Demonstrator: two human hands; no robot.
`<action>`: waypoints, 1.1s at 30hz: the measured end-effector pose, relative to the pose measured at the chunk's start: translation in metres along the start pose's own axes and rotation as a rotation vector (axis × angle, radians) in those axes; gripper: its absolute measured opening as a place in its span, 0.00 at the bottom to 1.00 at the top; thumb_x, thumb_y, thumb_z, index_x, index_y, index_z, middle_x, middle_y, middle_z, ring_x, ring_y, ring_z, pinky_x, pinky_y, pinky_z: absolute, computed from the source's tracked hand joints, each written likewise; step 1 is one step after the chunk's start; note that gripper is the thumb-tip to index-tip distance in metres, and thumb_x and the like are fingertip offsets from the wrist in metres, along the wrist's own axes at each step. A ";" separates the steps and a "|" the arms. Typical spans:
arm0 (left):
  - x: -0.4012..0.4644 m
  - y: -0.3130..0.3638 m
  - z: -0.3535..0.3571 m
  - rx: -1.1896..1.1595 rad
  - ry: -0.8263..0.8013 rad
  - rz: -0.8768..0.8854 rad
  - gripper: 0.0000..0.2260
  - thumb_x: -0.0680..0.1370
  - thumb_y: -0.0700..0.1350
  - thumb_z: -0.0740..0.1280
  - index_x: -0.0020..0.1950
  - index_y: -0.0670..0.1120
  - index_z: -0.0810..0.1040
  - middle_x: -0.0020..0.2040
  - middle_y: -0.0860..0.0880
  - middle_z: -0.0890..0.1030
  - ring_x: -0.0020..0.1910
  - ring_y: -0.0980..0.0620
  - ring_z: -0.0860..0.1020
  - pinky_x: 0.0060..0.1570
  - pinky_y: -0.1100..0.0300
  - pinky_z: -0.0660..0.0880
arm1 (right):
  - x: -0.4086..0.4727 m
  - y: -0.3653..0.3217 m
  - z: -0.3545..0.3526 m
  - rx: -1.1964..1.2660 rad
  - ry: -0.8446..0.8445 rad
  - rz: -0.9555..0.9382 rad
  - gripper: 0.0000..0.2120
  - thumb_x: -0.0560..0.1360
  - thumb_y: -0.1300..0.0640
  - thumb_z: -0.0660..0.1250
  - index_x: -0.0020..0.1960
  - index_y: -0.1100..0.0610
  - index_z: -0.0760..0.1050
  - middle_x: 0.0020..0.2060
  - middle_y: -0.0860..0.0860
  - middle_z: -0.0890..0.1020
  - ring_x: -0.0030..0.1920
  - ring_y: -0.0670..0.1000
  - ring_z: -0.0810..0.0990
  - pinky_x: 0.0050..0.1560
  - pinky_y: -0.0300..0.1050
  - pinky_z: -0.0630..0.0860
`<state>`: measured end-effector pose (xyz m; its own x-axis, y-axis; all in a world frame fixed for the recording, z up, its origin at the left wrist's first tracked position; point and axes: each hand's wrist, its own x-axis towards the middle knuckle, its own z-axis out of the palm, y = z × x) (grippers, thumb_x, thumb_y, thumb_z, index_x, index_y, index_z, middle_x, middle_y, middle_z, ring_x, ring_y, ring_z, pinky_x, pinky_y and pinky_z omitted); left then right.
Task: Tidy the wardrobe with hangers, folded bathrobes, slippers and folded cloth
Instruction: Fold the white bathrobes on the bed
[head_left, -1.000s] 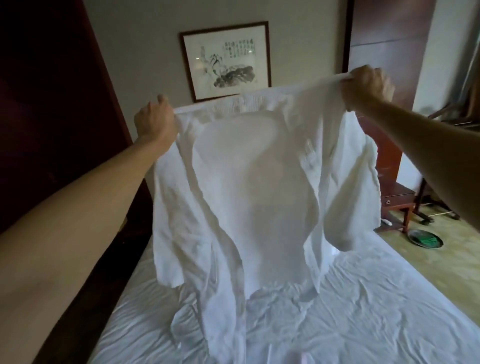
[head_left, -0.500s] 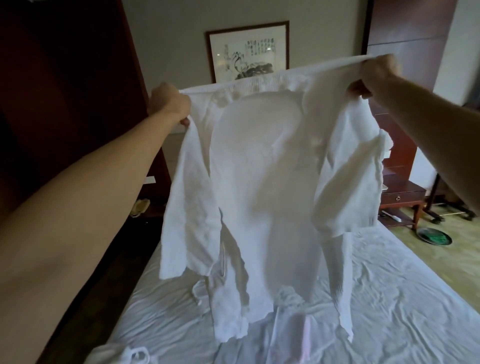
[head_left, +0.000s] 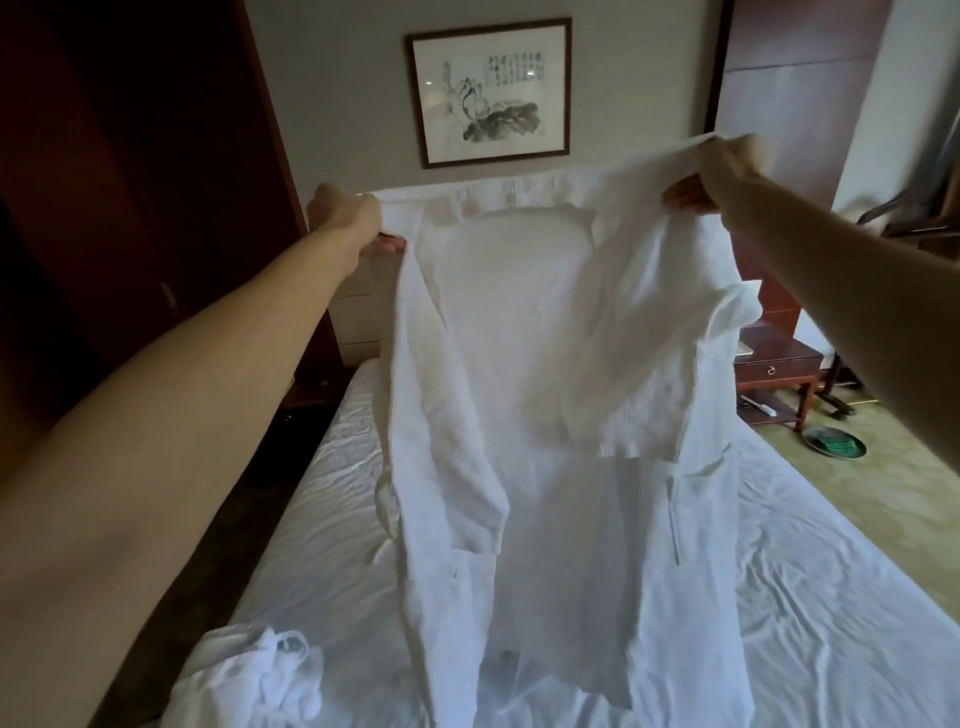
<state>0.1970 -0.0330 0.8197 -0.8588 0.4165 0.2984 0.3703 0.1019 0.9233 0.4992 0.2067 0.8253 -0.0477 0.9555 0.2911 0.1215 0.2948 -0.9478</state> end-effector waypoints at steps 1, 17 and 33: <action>0.000 -0.005 0.003 0.000 -0.017 -0.006 0.12 0.80 0.36 0.57 0.63 0.38 0.72 0.55 0.38 0.79 0.30 0.45 0.85 0.32 0.56 0.83 | -0.001 0.007 0.000 0.016 0.005 0.024 0.17 0.79 0.58 0.52 0.54 0.66 0.76 0.36 0.59 0.85 0.29 0.52 0.85 0.24 0.40 0.76; 0.080 -0.186 0.183 -0.035 -0.217 -0.197 0.16 0.84 0.37 0.56 0.72 0.38 0.67 0.58 0.39 0.81 0.33 0.53 0.85 0.30 0.63 0.81 | 0.082 0.217 0.080 -0.090 -0.123 0.281 0.21 0.76 0.54 0.50 0.59 0.62 0.76 0.37 0.53 0.87 0.29 0.50 0.82 0.39 0.43 0.77; 0.035 -0.389 0.271 -0.259 -0.100 -0.688 0.13 0.80 0.50 0.68 0.53 0.39 0.79 0.49 0.42 0.83 0.39 0.46 0.84 0.40 0.56 0.83 | 0.047 0.434 0.112 0.085 -0.158 0.605 0.20 0.80 0.43 0.50 0.60 0.53 0.71 0.46 0.54 0.86 0.38 0.55 0.85 0.43 0.47 0.74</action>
<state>0.1189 0.1869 0.4052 -0.8255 0.4172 -0.3801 -0.3461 0.1579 0.9248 0.4385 0.3788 0.4135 -0.1418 0.9380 -0.3163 0.0934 -0.3054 -0.9476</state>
